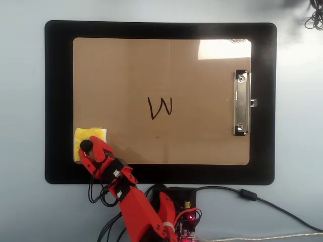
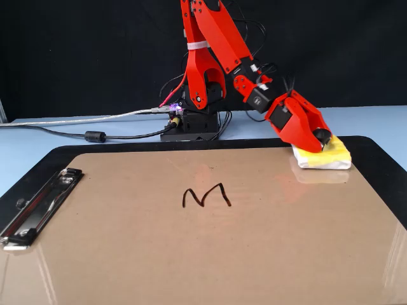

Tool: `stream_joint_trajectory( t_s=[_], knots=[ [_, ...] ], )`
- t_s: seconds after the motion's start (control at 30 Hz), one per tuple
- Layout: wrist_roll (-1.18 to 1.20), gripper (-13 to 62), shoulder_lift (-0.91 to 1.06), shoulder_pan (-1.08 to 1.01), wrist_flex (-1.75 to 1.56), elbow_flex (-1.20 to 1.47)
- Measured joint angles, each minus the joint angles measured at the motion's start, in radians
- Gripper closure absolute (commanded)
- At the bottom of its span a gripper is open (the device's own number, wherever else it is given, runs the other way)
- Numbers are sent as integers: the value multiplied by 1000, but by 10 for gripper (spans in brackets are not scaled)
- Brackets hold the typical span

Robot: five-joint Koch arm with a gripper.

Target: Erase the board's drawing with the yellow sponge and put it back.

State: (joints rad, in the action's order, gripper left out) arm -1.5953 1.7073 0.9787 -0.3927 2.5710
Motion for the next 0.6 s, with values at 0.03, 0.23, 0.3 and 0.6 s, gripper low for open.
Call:
stream_joint_trajectory(
  t_s=[0.03, 0.23, 0.3, 0.6],
  knots=[
    [11, 576, 0, -15, -28, 14],
    [60, 576, 2, -72, -92, 49],
    [61, 576, 25, -72, -86, 51],
    [60, 576, 575, -393, 893, -222]
  ],
)
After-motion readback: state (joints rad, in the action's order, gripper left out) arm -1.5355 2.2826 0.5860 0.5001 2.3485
